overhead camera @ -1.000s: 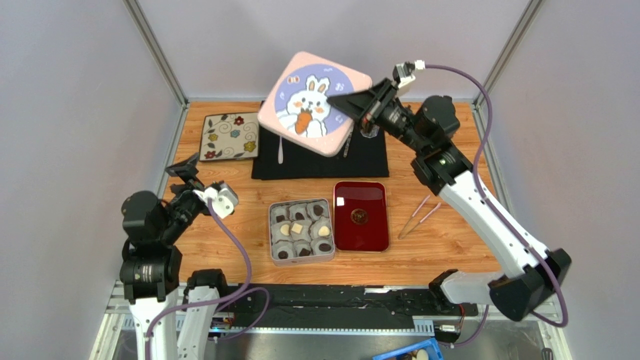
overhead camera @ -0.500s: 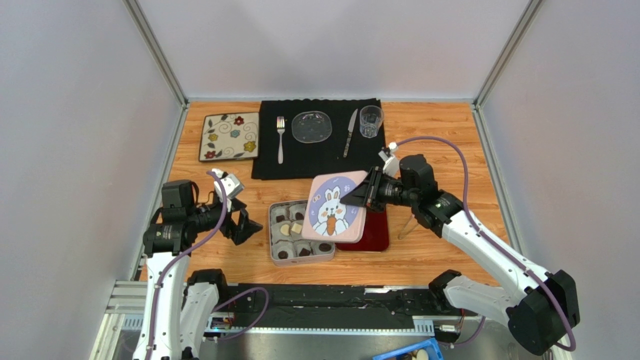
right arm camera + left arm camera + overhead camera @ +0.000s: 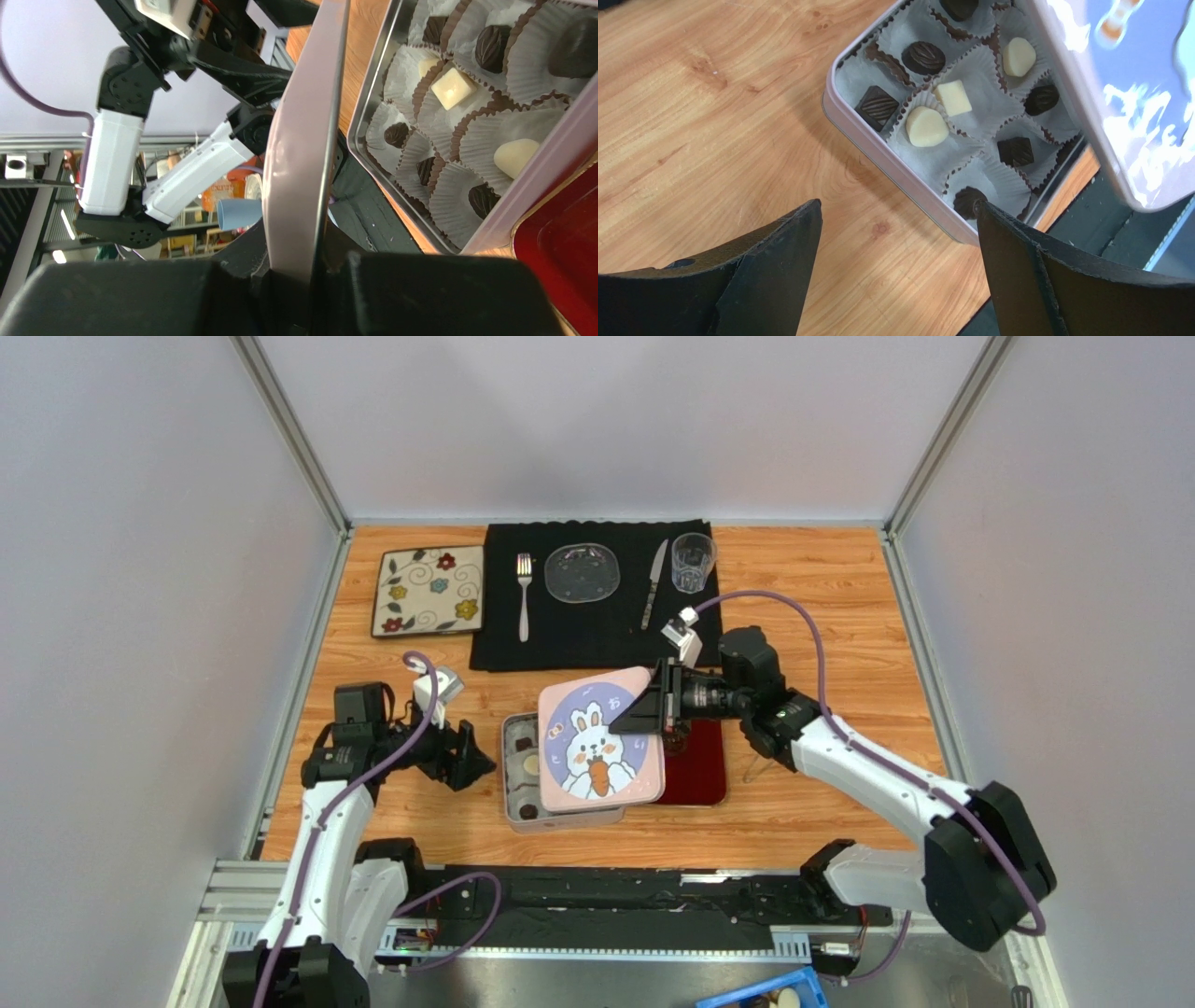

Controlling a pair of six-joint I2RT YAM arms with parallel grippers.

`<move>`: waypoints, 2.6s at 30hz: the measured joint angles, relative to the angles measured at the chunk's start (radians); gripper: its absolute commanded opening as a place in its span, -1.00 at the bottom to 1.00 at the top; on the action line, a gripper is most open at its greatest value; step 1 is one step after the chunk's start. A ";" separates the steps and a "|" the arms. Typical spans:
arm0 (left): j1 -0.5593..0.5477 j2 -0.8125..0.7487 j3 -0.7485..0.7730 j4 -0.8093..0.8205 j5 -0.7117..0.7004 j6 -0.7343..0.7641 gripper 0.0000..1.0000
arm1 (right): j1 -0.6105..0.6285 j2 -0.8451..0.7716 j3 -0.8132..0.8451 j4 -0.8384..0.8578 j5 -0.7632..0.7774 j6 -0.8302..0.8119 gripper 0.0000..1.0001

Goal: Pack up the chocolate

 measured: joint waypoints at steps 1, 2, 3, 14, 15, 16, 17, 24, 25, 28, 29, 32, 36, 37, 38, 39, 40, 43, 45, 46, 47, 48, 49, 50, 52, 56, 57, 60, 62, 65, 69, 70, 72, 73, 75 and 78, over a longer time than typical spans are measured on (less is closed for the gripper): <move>0.000 0.003 -0.004 0.013 0.000 -0.010 0.80 | 0.008 0.024 0.000 0.014 -0.005 -0.002 -0.89; 0.000 0.006 -0.006 0.027 0.000 -0.019 0.80 | 0.020 0.056 0.002 0.030 -0.013 -0.005 -0.89; 0.000 0.008 -0.007 0.036 0.000 -0.024 0.80 | 0.024 0.087 0.005 0.042 -0.015 -0.007 -0.89; 0.000 0.014 -0.009 0.085 0.000 -0.030 0.79 | 0.058 0.292 0.007 0.285 -0.048 0.029 -0.81; 0.000 0.014 -0.009 0.085 0.000 -0.029 0.79 | 0.060 0.305 0.007 0.310 -0.048 0.035 -0.81; 0.000 0.014 -0.010 0.084 -0.001 -0.028 0.79 | 0.062 0.322 0.009 0.335 -0.048 0.037 -0.81; 0.000 0.014 -0.010 0.084 -0.001 -0.028 0.79 | 0.063 0.335 0.011 0.346 -0.048 0.039 -0.81; 0.000 0.009 -0.011 0.080 -0.005 -0.013 0.79 | 0.082 0.420 0.022 0.366 -0.047 0.041 -0.56; 0.000 0.008 -0.011 0.080 -0.006 -0.012 0.79 | 0.082 0.420 0.022 0.366 -0.047 0.040 -0.51; 0.000 0.005 -0.013 0.078 -0.008 -0.009 0.79 | 0.082 0.420 0.023 0.351 -0.039 0.026 -0.26; 0.000 0.004 -0.013 0.076 -0.007 -0.007 0.79 | 0.082 0.420 0.025 0.335 -0.036 0.019 -0.22; 0.000 -0.003 -0.013 0.069 -0.006 -0.002 0.79 | 0.082 0.420 0.035 0.276 -0.015 -0.011 -0.14; 0.000 -0.020 -0.013 0.063 -0.005 0.010 0.78 | 0.082 0.420 0.057 0.171 0.017 -0.074 -0.12; 0.000 -0.024 -0.013 0.062 -0.005 0.013 0.78 | 0.082 0.420 0.061 0.151 0.023 -0.085 -0.12; 0.000 -0.029 -0.013 0.061 -0.003 0.016 0.78 | 0.082 0.420 0.067 0.127 0.029 -0.103 -0.13; 0.000 -0.031 -0.013 0.060 -0.002 0.018 0.78 | 0.082 0.420 0.071 0.108 0.034 -0.116 -0.13; 0.000 -0.032 -0.013 0.057 -0.002 0.021 0.78 | 0.082 0.420 0.075 0.085 0.038 -0.130 -0.13; 0.000 -0.031 -0.013 0.054 -0.002 0.033 0.77 | 0.082 0.420 0.089 0.010 0.054 -0.186 -0.09; 0.000 -0.030 -0.013 0.054 -0.003 0.038 0.76 | 0.082 0.419 0.103 -0.055 0.068 -0.235 -0.06; 0.000 -0.029 -0.013 0.054 -0.003 0.040 0.76 | 0.082 0.418 0.113 -0.092 0.075 -0.259 -0.05; 0.000 -0.028 -0.013 0.054 -0.003 0.040 0.76 | 0.082 0.415 0.124 -0.126 0.081 -0.282 -0.03; 0.000 -0.027 -0.013 0.054 -0.003 0.040 0.76 | 0.082 0.412 0.137 -0.167 0.089 -0.309 -0.02; 0.000 -0.026 -0.013 0.054 -0.003 0.040 0.76 | 0.082 0.407 0.157 -0.220 0.099 -0.343 0.00; 0.000 -0.025 -0.013 0.054 -0.003 0.040 0.76 | 0.082 0.402 0.171 -0.253 0.107 -0.370 0.01; 0.000 -0.024 -0.013 0.054 -0.003 0.040 0.75 | 0.082 0.391 0.200 -0.335 0.129 -0.433 0.08; 0.000 -0.024 -0.013 0.054 -0.006 0.040 0.76 | 0.082 0.352 0.219 -0.479 0.186 -0.535 0.15; 0.000 -0.024 -0.013 0.054 -0.007 0.040 0.75 | 0.082 0.349 0.219 -0.500 0.197 -0.546 0.15; 0.000 -0.023 -0.013 0.054 -0.008 0.039 0.75 | 0.082 0.351 0.218 -0.542 0.222 -0.560 0.16; 0.000 -0.022 -0.013 0.054 -0.007 0.039 0.74 | 0.082 0.352 0.218 -0.543 0.224 -0.557 0.15; 0.000 -0.022 -0.012 0.053 -0.007 0.039 0.74 | 0.082 0.372 0.219 -0.529 0.229 -0.540 0.14; 0.000 -0.023 -0.012 0.051 -0.007 0.039 0.74 | 0.082 0.433 0.244 -0.520 0.225 -0.499 0.13; 0.000 -0.024 -0.012 0.049 -0.007 0.039 0.74 | 0.082 0.452 0.257 -0.516 0.220 -0.485 0.13; 0.000 -0.025 -0.012 0.047 -0.006 0.039 0.74 | 0.082 0.483 0.283 -0.501 0.214 -0.465 0.13; 0.000 -0.025 -0.012 0.046 -0.006 0.039 0.74 | 0.082 0.492 0.291 -0.494 0.212 -0.458 0.13; 0.000 -0.024 -0.012 0.046 -0.006 0.040 0.74 | 0.082 0.503 0.304 -0.481 0.211 -0.444 0.13; 0.000 -0.021 -0.012 0.046 -0.006 0.040 0.74 | 0.082 0.509 0.315 -0.476 0.211 -0.429 0.14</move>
